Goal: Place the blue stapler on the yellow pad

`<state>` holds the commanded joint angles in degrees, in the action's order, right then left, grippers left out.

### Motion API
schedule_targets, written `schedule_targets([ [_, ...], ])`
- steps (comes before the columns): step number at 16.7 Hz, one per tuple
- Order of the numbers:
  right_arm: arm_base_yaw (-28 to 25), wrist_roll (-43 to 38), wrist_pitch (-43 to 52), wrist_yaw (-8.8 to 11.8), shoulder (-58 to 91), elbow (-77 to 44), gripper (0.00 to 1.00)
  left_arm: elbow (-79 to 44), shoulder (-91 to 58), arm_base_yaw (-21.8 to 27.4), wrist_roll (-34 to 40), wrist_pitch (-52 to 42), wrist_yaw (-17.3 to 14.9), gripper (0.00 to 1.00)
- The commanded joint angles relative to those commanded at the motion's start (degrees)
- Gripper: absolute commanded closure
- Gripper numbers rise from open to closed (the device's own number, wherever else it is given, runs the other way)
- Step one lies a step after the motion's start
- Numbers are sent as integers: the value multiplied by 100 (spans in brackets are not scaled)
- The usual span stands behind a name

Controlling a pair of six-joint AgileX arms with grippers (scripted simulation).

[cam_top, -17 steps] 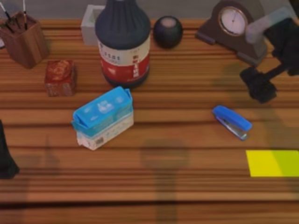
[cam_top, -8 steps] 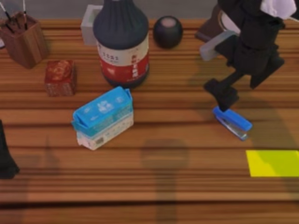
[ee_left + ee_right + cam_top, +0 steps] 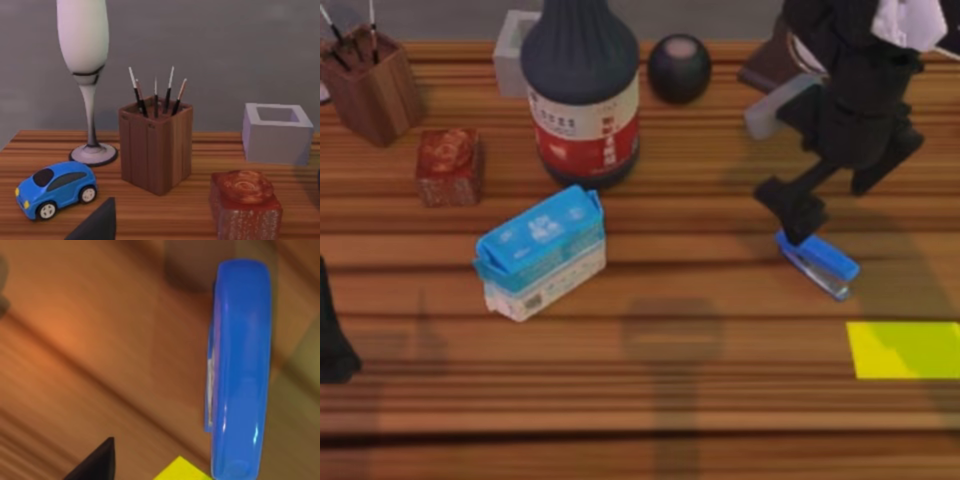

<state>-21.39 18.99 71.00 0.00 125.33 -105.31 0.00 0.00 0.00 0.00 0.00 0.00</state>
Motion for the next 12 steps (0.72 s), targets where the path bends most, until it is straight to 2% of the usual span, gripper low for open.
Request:
schedule_targets([
  [7, -26, -25, -1630, -4, 438, 1144, 0, 0, 0, 0, 0, 0, 0, 0],
  [12, -29, -27, -1756, -4, 484, 1250, 0, 0, 0, 0, 0, 0, 0, 0],
])
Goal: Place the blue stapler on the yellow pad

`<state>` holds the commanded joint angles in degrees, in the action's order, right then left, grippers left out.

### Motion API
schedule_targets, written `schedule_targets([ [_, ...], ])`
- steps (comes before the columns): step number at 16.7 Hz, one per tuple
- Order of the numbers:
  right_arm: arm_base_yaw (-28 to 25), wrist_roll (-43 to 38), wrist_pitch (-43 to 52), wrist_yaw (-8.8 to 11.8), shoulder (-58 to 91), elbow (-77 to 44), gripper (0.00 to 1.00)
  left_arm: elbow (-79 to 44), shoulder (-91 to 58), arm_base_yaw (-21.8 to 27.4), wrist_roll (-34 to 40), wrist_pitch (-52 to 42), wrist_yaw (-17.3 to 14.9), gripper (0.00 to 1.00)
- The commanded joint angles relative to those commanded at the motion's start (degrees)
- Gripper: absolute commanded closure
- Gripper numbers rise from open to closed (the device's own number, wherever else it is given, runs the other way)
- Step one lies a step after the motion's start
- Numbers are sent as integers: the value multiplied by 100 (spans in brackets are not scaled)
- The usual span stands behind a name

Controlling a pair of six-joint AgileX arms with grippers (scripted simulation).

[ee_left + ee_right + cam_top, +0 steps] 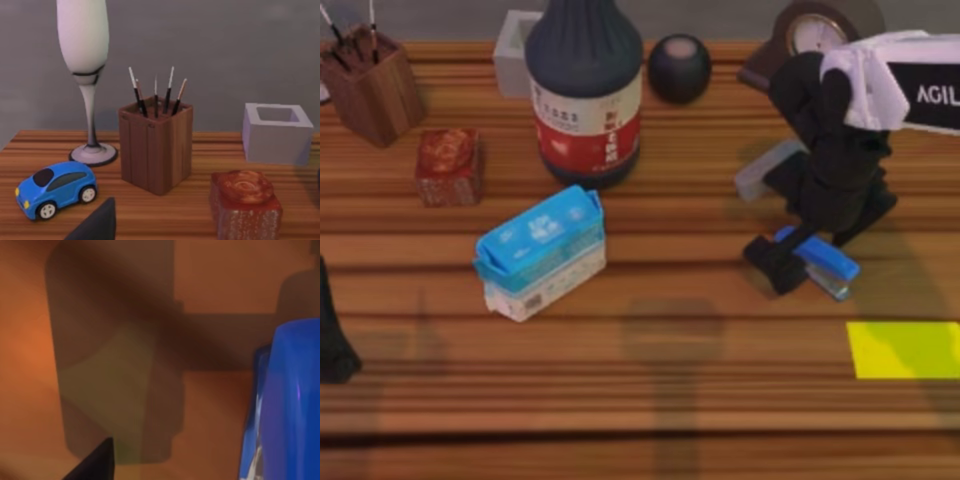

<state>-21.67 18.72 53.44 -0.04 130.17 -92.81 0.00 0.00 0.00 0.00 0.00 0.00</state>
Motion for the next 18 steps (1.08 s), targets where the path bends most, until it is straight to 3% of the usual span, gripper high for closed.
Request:
schedule_targets([
  [13, 0, 0, 0, 0, 0, 0, 98, 0, 0, 0, 0, 0, 0, 0],
  [18, 0, 0, 0, 0, 0, 0, 100, 0, 0, 0, 0, 0, 0, 0],
])
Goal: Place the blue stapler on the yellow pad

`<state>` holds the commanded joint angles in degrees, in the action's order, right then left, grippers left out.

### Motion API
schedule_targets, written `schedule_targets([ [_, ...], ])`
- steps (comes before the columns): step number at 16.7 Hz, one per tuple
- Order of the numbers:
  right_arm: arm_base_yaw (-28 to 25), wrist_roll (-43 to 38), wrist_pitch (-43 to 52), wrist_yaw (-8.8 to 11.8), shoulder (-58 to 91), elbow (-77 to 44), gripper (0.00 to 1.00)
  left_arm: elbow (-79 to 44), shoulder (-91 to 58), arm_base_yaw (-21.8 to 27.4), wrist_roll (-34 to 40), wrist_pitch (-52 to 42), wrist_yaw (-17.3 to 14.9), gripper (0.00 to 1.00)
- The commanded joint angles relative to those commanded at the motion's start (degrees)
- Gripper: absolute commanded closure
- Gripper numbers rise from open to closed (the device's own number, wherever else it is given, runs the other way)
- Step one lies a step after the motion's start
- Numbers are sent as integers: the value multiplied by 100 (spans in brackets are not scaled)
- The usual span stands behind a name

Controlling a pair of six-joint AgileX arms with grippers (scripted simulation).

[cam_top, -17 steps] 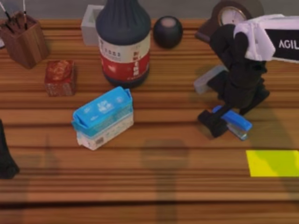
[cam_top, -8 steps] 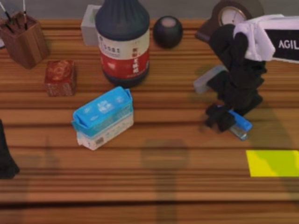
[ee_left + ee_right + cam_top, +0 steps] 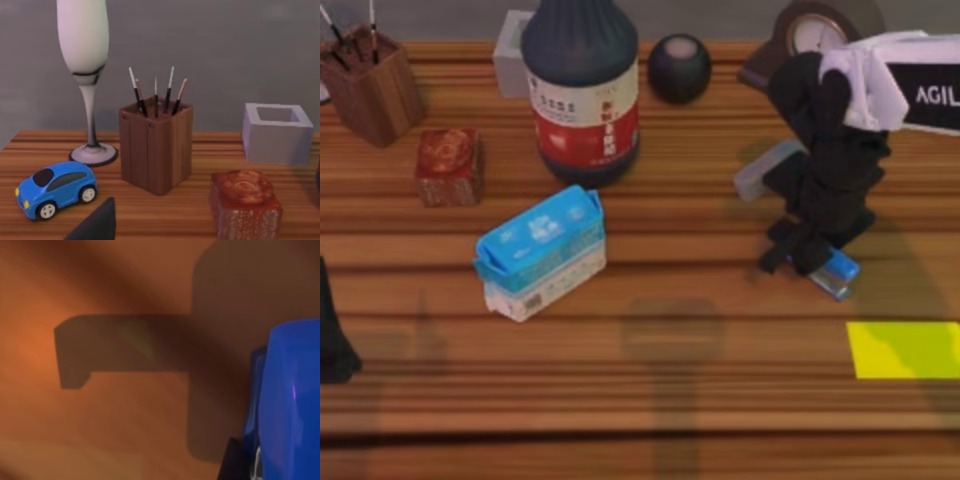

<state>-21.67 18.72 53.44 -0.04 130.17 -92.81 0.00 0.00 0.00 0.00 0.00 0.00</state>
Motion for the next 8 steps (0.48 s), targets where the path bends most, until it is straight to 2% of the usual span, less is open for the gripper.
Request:
schedule_targets([
  [5, 16, 6, 36, -17, -81, -37, 100, 0, 0, 0, 0, 0, 0, 0],
  [8, 12, 3, 444, -16, -179, -402, 100, 0, 0, 0, 0, 0, 0, 0],
])
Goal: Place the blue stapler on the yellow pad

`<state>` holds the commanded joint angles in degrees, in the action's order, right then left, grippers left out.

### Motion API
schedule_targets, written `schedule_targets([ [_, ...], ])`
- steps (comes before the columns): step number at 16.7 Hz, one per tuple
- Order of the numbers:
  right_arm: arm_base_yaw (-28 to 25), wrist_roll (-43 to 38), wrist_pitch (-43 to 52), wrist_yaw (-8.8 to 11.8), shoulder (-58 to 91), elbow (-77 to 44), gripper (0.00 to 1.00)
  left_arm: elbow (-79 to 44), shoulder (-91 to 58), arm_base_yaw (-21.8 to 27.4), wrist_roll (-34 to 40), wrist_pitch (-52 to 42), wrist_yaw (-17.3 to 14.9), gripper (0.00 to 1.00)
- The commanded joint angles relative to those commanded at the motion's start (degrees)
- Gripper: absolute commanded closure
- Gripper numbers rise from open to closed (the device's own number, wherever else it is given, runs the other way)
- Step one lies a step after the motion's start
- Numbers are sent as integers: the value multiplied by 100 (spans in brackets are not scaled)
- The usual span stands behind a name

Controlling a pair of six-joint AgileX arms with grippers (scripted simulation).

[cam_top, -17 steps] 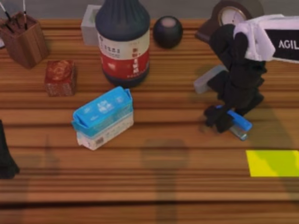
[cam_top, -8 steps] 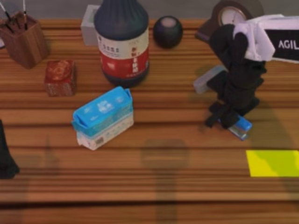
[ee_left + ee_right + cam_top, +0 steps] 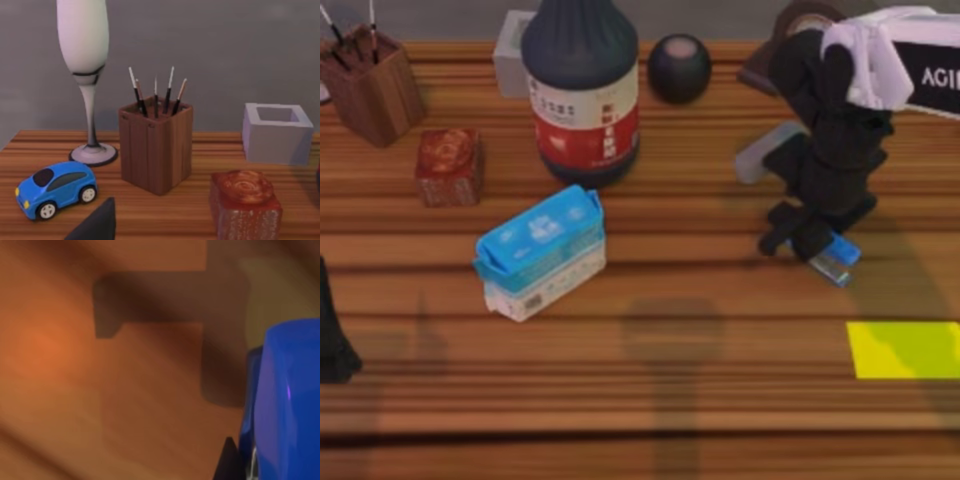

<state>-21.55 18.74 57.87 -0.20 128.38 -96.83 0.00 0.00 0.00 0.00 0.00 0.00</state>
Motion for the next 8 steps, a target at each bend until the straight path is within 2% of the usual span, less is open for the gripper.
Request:
schedule_targets([
  [5, -32, 15, 1335, 4, -315, -890, 100, 0, 0, 0, 0, 0, 0, 0],
  [8, -39, 19, 1571, 4, -423, -1090, 100, 0, 0, 0, 0, 0, 0, 0],
])
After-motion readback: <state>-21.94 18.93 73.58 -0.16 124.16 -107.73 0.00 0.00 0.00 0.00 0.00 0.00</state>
